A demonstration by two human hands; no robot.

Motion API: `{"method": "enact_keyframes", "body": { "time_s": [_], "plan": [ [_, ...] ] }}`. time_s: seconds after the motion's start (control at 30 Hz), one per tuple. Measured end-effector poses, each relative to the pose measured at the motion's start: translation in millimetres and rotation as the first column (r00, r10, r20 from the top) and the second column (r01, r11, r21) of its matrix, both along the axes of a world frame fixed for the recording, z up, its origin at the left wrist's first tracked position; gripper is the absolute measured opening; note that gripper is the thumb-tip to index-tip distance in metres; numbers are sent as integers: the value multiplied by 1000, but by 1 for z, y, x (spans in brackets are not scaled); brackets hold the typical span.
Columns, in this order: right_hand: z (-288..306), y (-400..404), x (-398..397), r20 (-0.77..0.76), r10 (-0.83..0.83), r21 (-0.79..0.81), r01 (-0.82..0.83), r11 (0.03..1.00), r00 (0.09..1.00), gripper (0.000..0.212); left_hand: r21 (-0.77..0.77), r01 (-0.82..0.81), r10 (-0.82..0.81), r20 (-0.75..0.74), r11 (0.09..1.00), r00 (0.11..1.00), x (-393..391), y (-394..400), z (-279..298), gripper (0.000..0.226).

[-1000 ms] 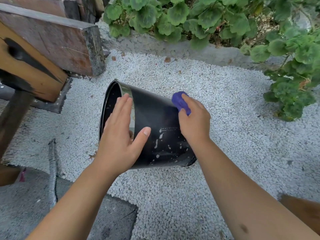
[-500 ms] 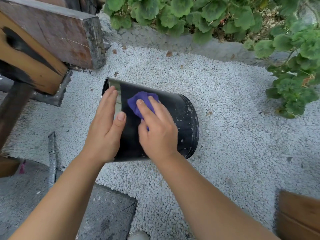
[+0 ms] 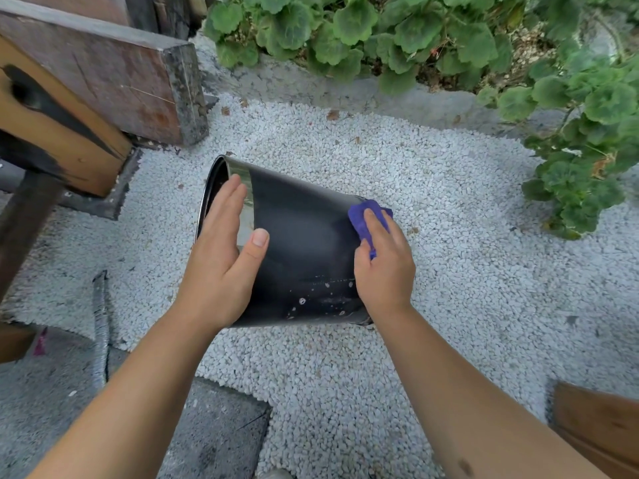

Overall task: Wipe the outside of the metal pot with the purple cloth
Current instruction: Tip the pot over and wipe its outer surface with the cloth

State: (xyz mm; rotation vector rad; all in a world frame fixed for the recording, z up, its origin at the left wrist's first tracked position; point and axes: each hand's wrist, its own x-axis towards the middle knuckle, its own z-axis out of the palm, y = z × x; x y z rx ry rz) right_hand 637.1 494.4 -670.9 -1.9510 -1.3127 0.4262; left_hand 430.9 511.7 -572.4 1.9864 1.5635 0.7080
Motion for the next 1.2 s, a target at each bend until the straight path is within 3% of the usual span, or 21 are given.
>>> {"method": "enact_keyframes", "body": {
  "time_s": [0.17,0.23,0.27,0.3,0.37,0.43,0.5,0.57,0.77,0.83,0.9,1.0,1.03,1.1,1.2],
  "plan": [
    [3,7,9,-53,35,-31,-36,999,998,46,-16,-5,5,1,1000,1000,0,-1,1,76],
    [11,13,15,-234,-65,-40,57,998,970,46,-21,-6,6,4,1000,1000,1,-1,2,76],
    [17,18,18,-396,-165,-48,159,986,903,46,-22,-7,7,8,1000,1000,1,-1,2,76],
    [24,25,21,-591,-249,-59,267,962,767,46,-24,-7,7,10,1000,1000,1,-1,2,76],
    [40,41,31,-899,-275,-113,427,897,342,41,-27,-10,10,10,1000,1000,0,-1,2,77],
    [51,54,43,-984,-174,-170,403,899,-27,29,-30,-8,8,3,1000,1000,1,-2,3,77],
    [60,58,49,-977,-136,-179,288,941,-164,34,-33,-4,4,-1,999,1000,1,-2,4,77],
    [63,59,46,-974,-112,-147,177,973,-195,35,-33,-5,5,-2,999,1000,2,-3,4,77],
    [64,55,22,-989,-134,-136,-25,990,59,43,-34,0,0,1,999,1000,5,-2,5,77],
    [63,51,18,-941,-96,-139,-112,984,323,42,-29,3,-3,-4,1000,1000,5,-2,5,77],
    [61,50,16,-804,-31,-167,-175,970,594,42,-20,-1,1,-6,1000,1000,4,-2,4,77],
    [61,51,9,-591,90,-159,-225,961,802,31,-12,-2,1,-5,1000,1000,4,-1,2,76],
    [61,50,5,-445,161,-160,-255,954,881,41,-11,1,-1,-7,1000,1000,4,-2,2,76],
    [55,44,-4,-149,297,-183,-322,929,943,71,-6,8,-8,-8,1000,1000,5,-1,2,76],
    [46,36,-20,95,350,-168,-332,928,932,56,8,4,-3,-13,1000,1000,5,-1,1,76]
  ]
}}
